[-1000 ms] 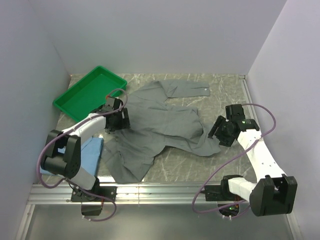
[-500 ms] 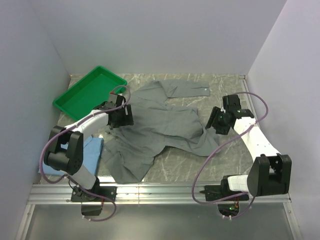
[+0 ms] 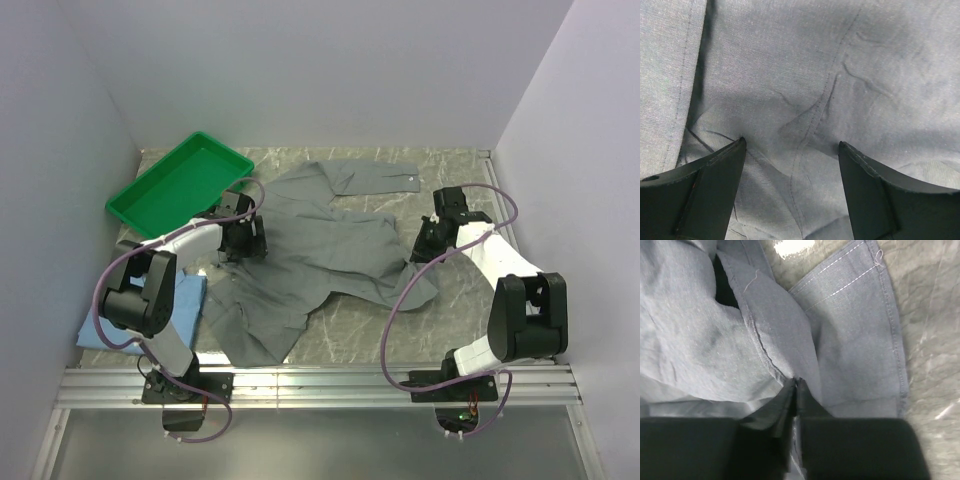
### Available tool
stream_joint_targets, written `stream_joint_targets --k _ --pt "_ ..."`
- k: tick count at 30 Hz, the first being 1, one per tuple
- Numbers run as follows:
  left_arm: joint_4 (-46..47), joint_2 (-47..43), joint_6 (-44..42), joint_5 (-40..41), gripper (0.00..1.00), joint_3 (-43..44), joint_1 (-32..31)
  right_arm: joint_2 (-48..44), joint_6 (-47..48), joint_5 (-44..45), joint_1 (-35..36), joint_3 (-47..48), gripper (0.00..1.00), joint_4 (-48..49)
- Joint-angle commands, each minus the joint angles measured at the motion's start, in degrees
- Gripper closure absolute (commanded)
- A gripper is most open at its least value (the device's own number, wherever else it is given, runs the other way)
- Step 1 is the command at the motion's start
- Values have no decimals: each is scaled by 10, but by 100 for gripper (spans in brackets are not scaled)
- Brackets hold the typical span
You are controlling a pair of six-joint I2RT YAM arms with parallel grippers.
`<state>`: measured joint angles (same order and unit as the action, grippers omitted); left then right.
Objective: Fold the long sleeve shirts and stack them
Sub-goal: Flatten the shirt out
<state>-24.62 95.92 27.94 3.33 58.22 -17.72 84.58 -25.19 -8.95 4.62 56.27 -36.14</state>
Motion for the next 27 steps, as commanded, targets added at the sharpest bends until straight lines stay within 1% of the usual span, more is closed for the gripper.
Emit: stream_joint_targets --k 1,4,6,9,10,11,12,14,15,18,20,21,22,24,25,26,27 --pt "2 7 5 12 20 3 0 -16 10 25 0 32 100 -8" --pt "-3 8 9 17 21 4 1 -44 4 49 -8 28 100 -35" --pt "-5 12 9 21 21 3 3 -70 -17 82 -13 7 100 -48" --pt "-10 16 13 24 21 3 7 -162 -50 125 -44 -34 100 -76" --pt "-11 16 18 25 22 2 8 -184 -59 131 -82 -44 100 -91" --pt "-12 17 19 26 23 1 11 -207 -71 133 -99 -64 100 -96" --pt "-13 18 21 25 23 1 17 -249 -77 142 -109 -75 100 -103" --pt "-16 20 27 22 23 0 24 -290 -91 150 -116 -97 100 -119" --pt "-17 21 29 19 23 -1 32 -322 -96 127 -115 -107 100 -121" --pt "-22 18 35 15 23 -11 44 -347 -115 78 -116 -142 100 -157" --pt "-26 15 38 17 23 -20 47 -361 -125 61 -115 -161 100 -175" --pt "-28 9 38 18 23 -23 48 -382 -123 53 -115 -165 99 -179" --pt "-29 5 39 20 23 -27 49 -395 -115 42 -115 -164 97 -188" --pt "-29 -8 38 18 23 -40 50 -413 -98 39 -115 -148 85 -206" --pt "-28 -13 37 12 23 -44 50 -413 -71 25 -114 -127 76 -207" --pt "-27 -16 35 7 23 -52 50 -409 -59 18 -115 -114 60 -209" --pt "-21 -26 31 -2 23 -54 49 -393 -51 12 -114 -101 54 -209"
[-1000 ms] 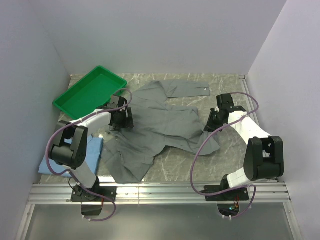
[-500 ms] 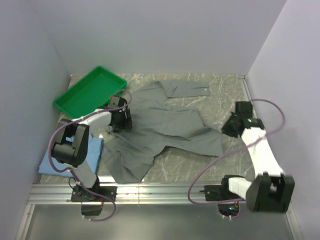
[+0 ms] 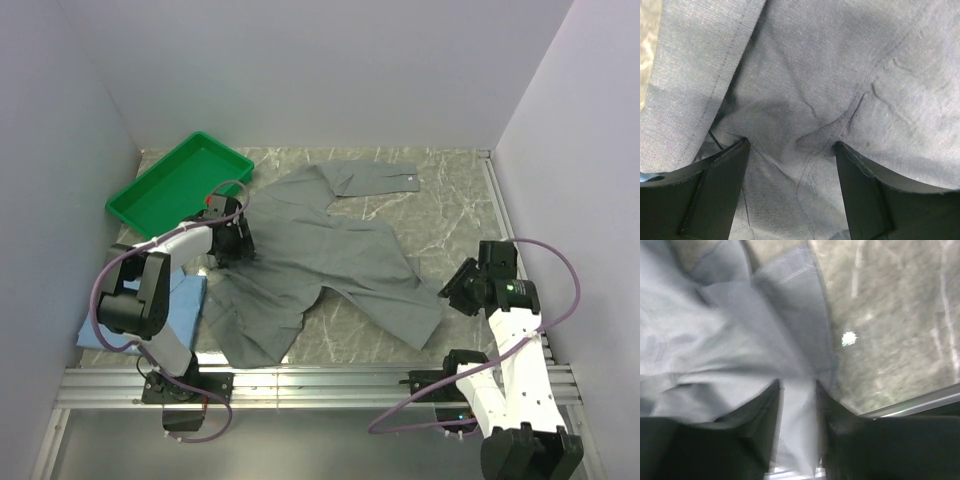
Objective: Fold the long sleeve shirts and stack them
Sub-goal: Flatten the shirt out
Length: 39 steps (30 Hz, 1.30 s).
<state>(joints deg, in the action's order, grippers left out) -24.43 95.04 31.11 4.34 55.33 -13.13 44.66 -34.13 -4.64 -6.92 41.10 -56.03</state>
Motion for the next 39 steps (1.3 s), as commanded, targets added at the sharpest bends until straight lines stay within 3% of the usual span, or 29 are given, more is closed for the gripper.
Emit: stream_joint_targets --k 1,2,5,8,14,17,23,31,39 --pt "-18 -26 -11 -20 23 -29 3 16 53 -38 1 70 49 5" --pt "-12 -35 -18 -33 22 -30 1 36 56 -51 1 78 42 14" --pt "7 -99 -54 -49 20 -22 -15 88 56 -64 1 108 34 58" --pt "27 -139 -90 -59 18 -1 -51 126 44 -70 2 132 34 88" --pt "55 -174 -231 -64 13 62 -263 180 38 -77 2 140 29 110" --pt "51 -139 -340 -63 11 90 -355 177 40 -66 1 138 24 109" --pt "66 -74 -427 -58 8 123 -496 170 37 -52 0 135 18 103" --pt "130 -23 -494 -54 9 117 -571 171 30 -54 -6 133 18 114" --pt "146 40 -505 -71 23 138 -594 174 23 -56 -17 112 18 136"
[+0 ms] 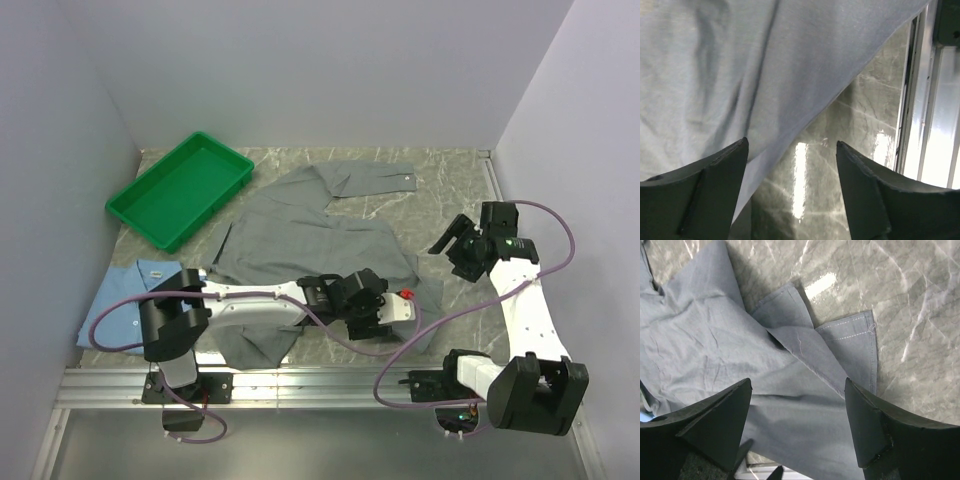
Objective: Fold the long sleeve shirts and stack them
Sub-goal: Flatten the shirt out
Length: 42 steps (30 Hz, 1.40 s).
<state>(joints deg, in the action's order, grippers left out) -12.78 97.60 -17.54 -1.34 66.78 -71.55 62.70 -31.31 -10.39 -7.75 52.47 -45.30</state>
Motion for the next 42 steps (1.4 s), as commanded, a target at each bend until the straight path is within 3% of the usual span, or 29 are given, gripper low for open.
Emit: stream_joint_targets --k 1,6,9,10,11,19,29,37,42 --pt "34 18 -19 -15 26 24 -10 -6 -5 0 -11 -7 19 30" --pt "48 40 -14 -18 39 31 -16 10 -14 -13 -24 -23 19 57" --pt "52 47 -14 -12 69 34 -15 22 -17 -26 -30 -32 20 70" --pt "48 48 -13 -5 90 41 -14 24 -18 -29 -31 -32 20 72" --pt "42 44 -13 9 99 48 -11 29 -18 -30 -32 -32 20 73" --pt "-45 0 50 -16 100 185 62 31 -19 -5 -34 -6 20 64" --pt "-75 -23 147 -18 99 236 124 5 -11 -24 -52 15 14 22" --pt "-72 -28 162 -19 100 245 127 -23 -5 37 -86 49 9 -37" --pt "-68 -31 171 -12 99 282 149 -28 -16 1 -109 7 9 -27"
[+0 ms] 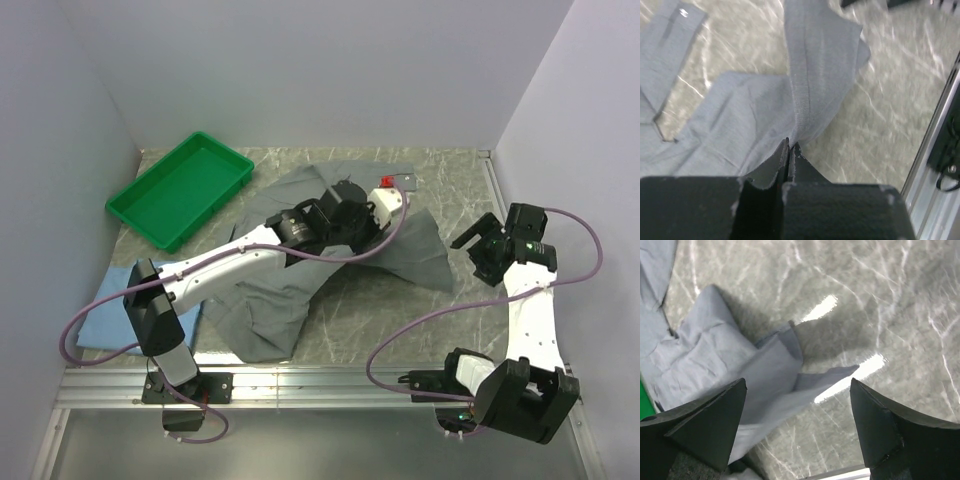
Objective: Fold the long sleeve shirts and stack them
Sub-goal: Flatten the shirt out
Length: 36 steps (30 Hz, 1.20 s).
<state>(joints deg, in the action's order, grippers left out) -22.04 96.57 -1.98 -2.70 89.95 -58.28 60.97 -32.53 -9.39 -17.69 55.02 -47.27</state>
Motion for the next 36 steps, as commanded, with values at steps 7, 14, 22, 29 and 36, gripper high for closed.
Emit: stream_joint_targets --k 7,14,22,29,36 --pt "23 -16 15 14 99 77 27 -13 12 18 -10 -88 16 -5" --pt "38 -29 47 23 99 72 28 -1 -30 -118 -6 -217 31 113" --pt "46 -35 55 23 99 73 30 57 -82 -203 37 -274 30 286" --pt "51 -43 64 45 99 70 30 128 -181 -208 129 -272 30 466" --pt "62 -79 68 38 100 32 30 226 -220 -179 140 -235 33 582"
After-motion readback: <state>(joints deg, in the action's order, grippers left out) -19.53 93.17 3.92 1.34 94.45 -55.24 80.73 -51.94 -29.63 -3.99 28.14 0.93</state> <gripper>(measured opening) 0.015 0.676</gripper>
